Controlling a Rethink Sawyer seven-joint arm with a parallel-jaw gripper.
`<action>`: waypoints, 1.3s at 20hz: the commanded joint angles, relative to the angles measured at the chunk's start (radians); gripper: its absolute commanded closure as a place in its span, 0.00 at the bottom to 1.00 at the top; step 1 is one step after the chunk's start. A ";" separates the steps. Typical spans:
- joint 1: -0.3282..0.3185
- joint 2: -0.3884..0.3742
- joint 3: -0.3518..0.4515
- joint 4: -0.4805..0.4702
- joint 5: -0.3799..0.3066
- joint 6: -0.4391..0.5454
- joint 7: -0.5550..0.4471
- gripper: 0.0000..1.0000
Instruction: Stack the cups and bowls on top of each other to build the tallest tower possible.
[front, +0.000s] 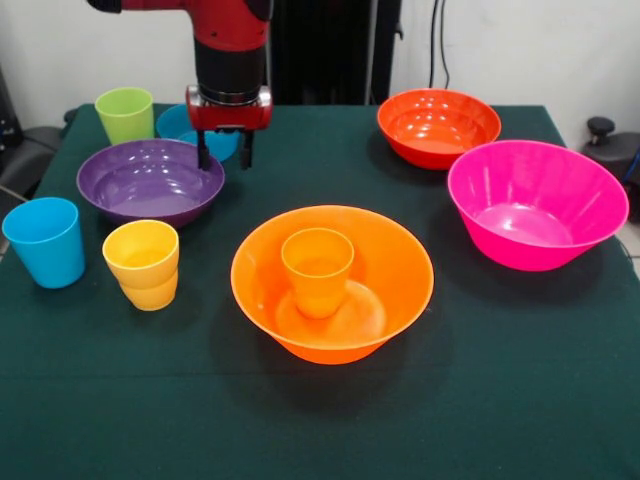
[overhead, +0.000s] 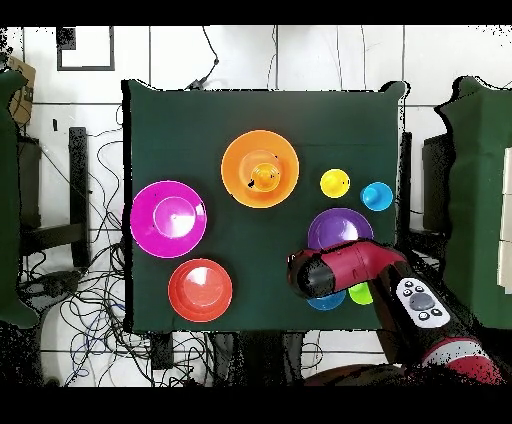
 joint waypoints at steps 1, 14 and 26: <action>0.050 -0.030 0.044 -0.066 0.035 -0.003 0.016 0.00; 0.023 0.003 0.034 -0.113 0.129 0.113 -0.039 0.00; 0.030 0.134 -0.045 -0.177 0.087 0.044 0.003 0.00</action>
